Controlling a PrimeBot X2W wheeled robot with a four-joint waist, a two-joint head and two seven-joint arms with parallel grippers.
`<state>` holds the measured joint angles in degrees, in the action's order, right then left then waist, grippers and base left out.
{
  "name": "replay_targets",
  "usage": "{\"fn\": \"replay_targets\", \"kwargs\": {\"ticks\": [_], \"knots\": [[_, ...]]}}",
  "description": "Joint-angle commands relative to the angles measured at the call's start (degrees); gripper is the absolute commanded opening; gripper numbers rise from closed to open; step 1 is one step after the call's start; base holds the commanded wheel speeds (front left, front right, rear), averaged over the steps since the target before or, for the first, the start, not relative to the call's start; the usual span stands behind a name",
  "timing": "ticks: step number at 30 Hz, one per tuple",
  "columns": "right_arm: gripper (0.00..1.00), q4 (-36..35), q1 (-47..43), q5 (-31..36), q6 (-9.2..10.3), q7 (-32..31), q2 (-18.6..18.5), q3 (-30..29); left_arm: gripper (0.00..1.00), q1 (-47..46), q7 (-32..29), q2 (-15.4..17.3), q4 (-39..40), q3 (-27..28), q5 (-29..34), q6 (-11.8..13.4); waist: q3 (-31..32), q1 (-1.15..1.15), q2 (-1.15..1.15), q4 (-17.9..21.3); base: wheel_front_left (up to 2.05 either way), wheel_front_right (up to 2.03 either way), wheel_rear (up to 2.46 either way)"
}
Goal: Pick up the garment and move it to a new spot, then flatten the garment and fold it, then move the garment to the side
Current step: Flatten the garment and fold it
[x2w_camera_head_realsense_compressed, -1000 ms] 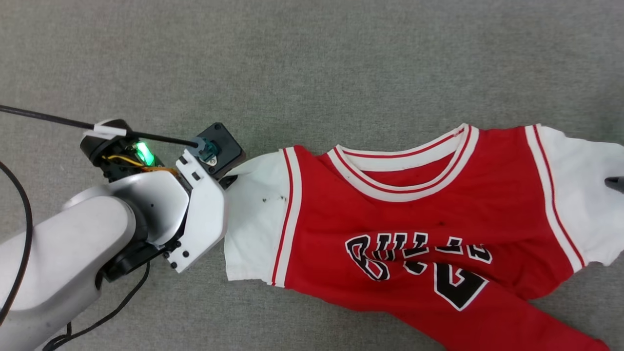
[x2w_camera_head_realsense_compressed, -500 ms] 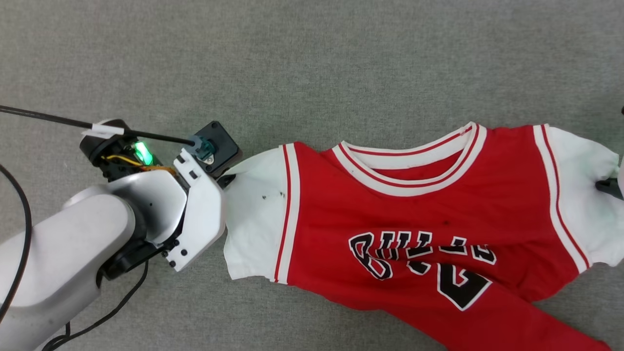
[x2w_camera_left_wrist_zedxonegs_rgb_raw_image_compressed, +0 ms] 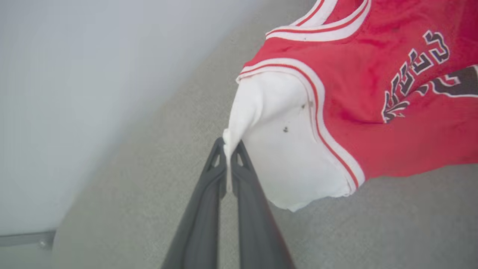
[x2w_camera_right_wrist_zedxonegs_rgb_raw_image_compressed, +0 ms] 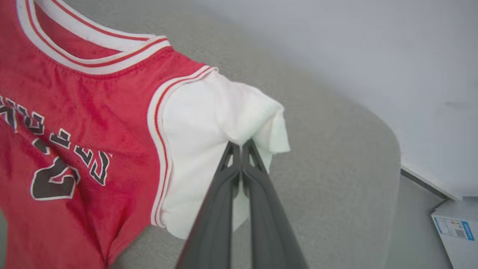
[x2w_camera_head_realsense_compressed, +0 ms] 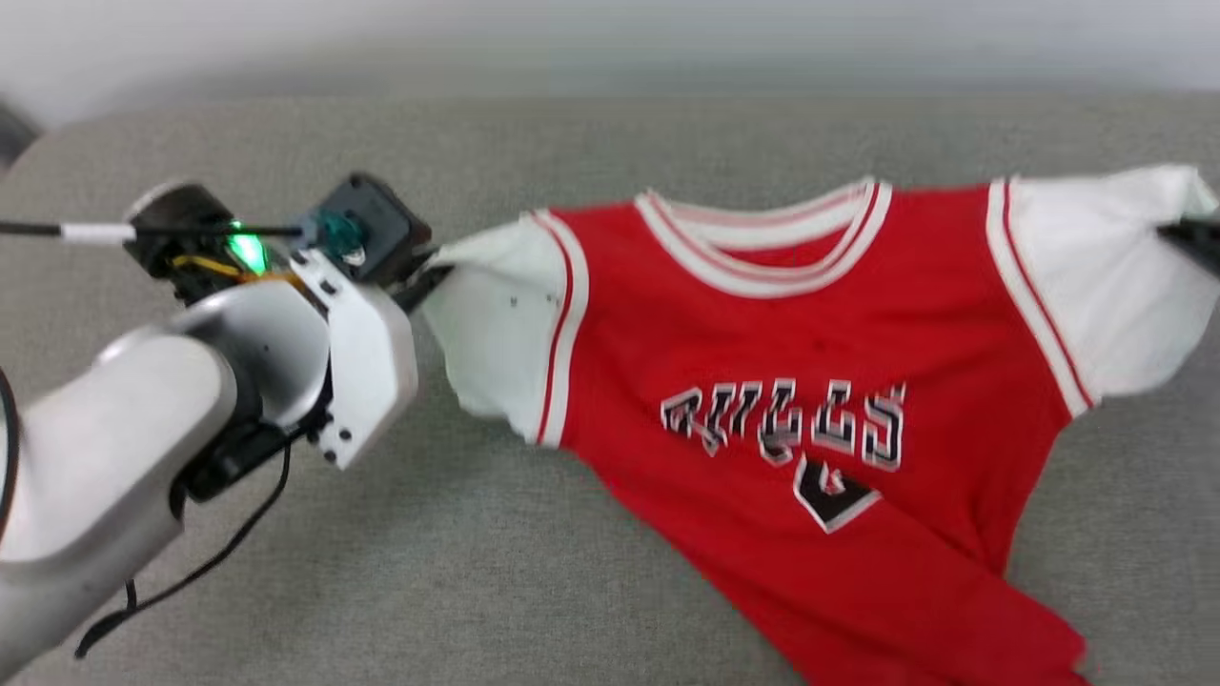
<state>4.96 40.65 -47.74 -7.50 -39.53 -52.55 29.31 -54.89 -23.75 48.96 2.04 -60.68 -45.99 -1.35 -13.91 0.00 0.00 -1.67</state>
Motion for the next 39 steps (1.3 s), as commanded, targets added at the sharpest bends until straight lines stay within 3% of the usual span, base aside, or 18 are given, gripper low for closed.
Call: {"fn": "replay_targets", "kwargs": {"ticks": [1, 8, 16, 23, 29, 39], "knots": [[0.0, -0.71, 1.94, -0.06, 0.02, 1.96, -0.79, -0.47, 0.0, -1.87, 1.26, -0.41, -0.4, 1.11, 0.78, 0.61, 2.5, 0.0, 0.0, 0.84, 0.0, 0.0, 0.0], [0.0, -2.43, 9.76, 3.36, 0.03, 7.85, -0.9, -1.49, 0.0, -9.12, 4.59, -2.46, -3.65, 5.54, 2.18, 1.2, 2.98, 0.0, 0.0, 1.77, 0.0, 0.0, 0.0], [0.0, 0.36, 24.47, 9.25, 0.03, 11.91, 1.9, -0.78, 0.0, -21.92, 8.11, -6.45, -10.98, 9.36, 7.02, 0.61, -2.4, 0.0, 0.0, 2.5, 0.0, 0.0, 0.0], [0.0, 7.08, 40.34, 15.17, 0.04, 14.78, 7.02, 0.09, 0.0, -34.63, 12.68, -9.75, -19.56, 11.79, 12.64, 0.11, -9.48, 0.0, 0.0, 3.1, 0.0, 0.0, 0.0], [0.0, 14.42, 53.33, 19.85, 0.04, 18.03, 11.76, -1.33, 0.0, -45.7, 16.69, -12.17, -25.44, 14.91, 15.43, 1.28, -14.82, 0.0, 0.0, 2.72, 0.0, 0.0, 0.0], [0.0, 23.23, 65.65, 24.42, 0.04, 21.89, 15.82, -0.35, 0.0, -55.31, 19.58, -13.41, -33.09, 17.59, 15.6, -0.15, -19.73, 0.0, 0.0, 1.29, 0.0, 0.0, 0.0]]}}
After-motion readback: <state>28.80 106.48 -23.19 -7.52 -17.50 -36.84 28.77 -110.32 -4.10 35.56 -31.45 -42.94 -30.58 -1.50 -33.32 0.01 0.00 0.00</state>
